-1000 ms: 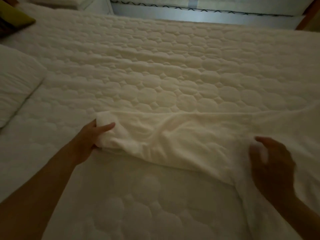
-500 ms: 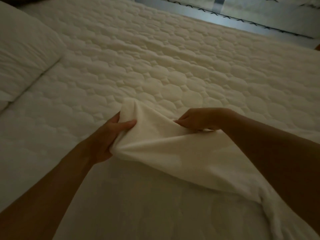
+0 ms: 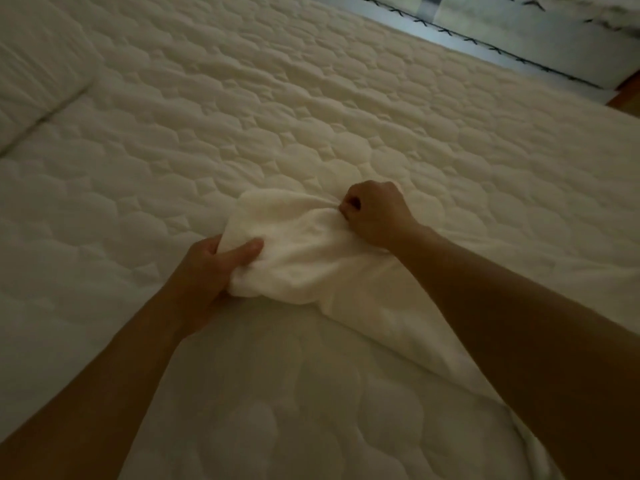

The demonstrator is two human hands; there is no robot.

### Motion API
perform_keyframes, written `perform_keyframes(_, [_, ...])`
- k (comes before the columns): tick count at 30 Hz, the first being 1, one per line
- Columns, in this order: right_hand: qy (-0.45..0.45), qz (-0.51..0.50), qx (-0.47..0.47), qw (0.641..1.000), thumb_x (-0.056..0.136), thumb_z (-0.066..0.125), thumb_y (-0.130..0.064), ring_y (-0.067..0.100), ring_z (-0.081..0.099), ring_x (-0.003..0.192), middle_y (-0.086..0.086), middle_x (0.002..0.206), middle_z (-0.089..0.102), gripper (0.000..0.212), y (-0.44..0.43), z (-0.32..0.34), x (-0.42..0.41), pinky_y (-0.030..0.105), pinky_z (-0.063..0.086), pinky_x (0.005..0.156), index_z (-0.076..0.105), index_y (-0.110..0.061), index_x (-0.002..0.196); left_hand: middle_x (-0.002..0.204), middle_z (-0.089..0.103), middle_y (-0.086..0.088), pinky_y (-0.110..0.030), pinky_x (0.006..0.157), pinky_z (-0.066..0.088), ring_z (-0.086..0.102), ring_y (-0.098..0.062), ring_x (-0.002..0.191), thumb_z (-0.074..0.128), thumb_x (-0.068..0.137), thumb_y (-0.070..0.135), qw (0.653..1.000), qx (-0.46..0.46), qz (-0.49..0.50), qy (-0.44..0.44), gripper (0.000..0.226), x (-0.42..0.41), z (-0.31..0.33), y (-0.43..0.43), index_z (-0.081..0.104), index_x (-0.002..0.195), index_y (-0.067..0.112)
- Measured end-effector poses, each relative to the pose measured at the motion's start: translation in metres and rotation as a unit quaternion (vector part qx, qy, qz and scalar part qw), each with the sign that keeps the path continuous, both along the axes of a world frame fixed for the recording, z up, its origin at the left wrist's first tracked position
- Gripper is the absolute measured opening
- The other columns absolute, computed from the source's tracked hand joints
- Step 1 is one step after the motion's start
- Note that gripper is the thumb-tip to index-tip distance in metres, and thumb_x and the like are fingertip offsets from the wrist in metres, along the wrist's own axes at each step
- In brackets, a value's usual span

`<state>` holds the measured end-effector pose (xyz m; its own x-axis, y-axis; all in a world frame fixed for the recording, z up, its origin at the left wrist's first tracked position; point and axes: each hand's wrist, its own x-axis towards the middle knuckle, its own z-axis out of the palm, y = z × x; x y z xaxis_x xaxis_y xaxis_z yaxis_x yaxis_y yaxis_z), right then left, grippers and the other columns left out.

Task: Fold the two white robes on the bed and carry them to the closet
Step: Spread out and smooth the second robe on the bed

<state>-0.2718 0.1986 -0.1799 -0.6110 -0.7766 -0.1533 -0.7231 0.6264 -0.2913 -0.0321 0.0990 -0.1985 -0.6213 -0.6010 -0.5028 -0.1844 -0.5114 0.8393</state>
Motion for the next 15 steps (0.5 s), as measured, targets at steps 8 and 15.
perform_keyframes(8, [0.113, -0.02, -0.159, 0.981, 0.101, 0.042, -0.051, 0.023, 0.041, 0.14, 0.006, 0.148, 0.05, 0.054, 0.119, -0.008, 0.069, 0.044, 0.024, 0.118, 0.053, -0.018, 0.142, 0.117, 0.073, -0.009, -0.044, 0.081, 0.061, 0.071, -0.024, 0.104, 0.064, 0.093, 0.023, 0.993, 0.045, 0.099, 0.042, 0.027, -0.009, -0.028, -0.011, 0.07, 0.117, 0.012])
perform_keyframes(15, [0.06, -0.001, 0.022, 0.998, 0.092, 0.03, -0.074, 0.024, -0.006, 0.155, 0.01, 0.169, 0.001, 0.091, 0.165, -0.04, 0.11, 0.055, -0.001, 0.123, 0.01, -0.016, 0.16, 0.126, 0.069, -0.009, -0.051, 0.08, 0.061, 0.066, -0.029, 0.115, 0.078, 0.077, 0.054, 0.992, -0.032, 0.119, -0.027, 0.046, -0.011, -0.041, -0.024, 0.073, 0.11, 0.023])
